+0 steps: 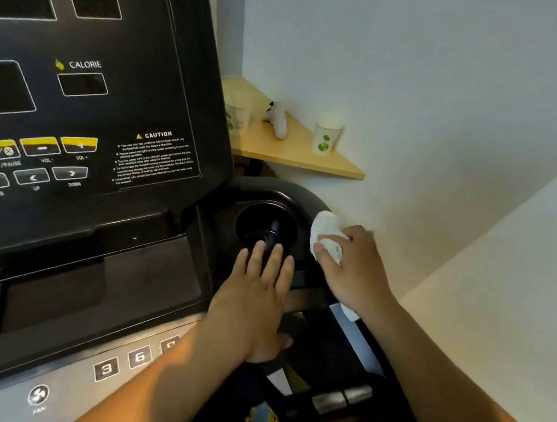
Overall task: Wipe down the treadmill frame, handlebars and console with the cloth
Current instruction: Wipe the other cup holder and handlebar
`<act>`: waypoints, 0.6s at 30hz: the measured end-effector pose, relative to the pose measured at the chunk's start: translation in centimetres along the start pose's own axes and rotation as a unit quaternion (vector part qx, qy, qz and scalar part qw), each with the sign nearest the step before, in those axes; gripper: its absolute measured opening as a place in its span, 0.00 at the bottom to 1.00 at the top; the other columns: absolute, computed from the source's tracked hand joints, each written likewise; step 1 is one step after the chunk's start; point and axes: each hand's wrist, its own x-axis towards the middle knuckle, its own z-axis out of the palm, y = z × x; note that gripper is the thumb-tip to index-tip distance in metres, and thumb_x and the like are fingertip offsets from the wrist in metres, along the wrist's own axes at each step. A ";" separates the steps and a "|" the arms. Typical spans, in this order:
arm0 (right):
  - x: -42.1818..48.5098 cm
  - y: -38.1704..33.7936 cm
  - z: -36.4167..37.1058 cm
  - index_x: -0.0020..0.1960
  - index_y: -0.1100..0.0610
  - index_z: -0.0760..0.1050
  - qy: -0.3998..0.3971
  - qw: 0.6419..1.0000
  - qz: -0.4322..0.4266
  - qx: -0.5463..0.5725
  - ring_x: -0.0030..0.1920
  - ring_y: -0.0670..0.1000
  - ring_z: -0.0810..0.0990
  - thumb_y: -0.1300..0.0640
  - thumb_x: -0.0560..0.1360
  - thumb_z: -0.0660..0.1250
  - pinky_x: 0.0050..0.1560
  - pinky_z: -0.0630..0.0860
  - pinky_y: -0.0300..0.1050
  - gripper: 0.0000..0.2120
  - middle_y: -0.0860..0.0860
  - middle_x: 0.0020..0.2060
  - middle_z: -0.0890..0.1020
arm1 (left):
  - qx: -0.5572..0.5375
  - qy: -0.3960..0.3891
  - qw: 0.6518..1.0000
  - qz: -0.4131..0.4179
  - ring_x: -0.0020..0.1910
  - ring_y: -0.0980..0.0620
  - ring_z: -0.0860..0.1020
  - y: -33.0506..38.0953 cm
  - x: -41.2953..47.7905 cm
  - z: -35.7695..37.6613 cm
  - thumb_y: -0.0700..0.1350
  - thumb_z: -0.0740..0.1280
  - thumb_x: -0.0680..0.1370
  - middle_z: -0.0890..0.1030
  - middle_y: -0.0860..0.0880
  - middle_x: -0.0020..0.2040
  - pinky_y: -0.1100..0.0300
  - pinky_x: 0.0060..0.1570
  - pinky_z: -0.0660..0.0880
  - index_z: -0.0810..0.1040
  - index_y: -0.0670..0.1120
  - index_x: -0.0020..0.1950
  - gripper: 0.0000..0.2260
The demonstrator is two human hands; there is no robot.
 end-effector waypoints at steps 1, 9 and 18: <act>-0.7 -0.5 -0.1 0.60 0.54 0.79 -0.017 1.000 -0.022 0.009 0.54 0.50 0.71 0.39 0.75 0.57 0.50 0.66 0.37 0.24 0.52 0.55 0.74 | 0.000 0.001 1.000 0.011 0.77 0.37 0.32 0.3 0.3 0.1 0.66 0.59 0.78 0.32 0.42 0.78 0.40 0.76 0.40 0.31 0.44 0.78 0.47; 0.0 3.7 -2.1 0.63 0.52 0.75 -0.047 0.998 0.037 0.013 0.48 0.45 0.75 0.49 0.78 0.63 0.46 0.67 0.30 0.15 0.47 0.50 0.73 | -0.044 0.030 0.997 0.055 0.78 0.42 0.34 0.5 2.0 0.5 0.65 0.60 0.78 0.34 0.46 0.80 0.41 0.77 0.40 0.33 0.45 0.79 0.46; 5.0 0.5 0.7 0.62 0.48 0.79 -0.086 0.983 -0.137 0.083 0.63 0.49 0.69 0.46 0.77 0.62 0.64 0.67 0.44 0.17 0.47 0.61 0.73 | -0.098 0.041 0.994 0.020 0.79 0.44 0.38 1.7 3.9 -0.6 0.66 0.59 0.77 0.41 0.42 0.81 0.44 0.77 0.40 0.41 0.44 0.81 0.44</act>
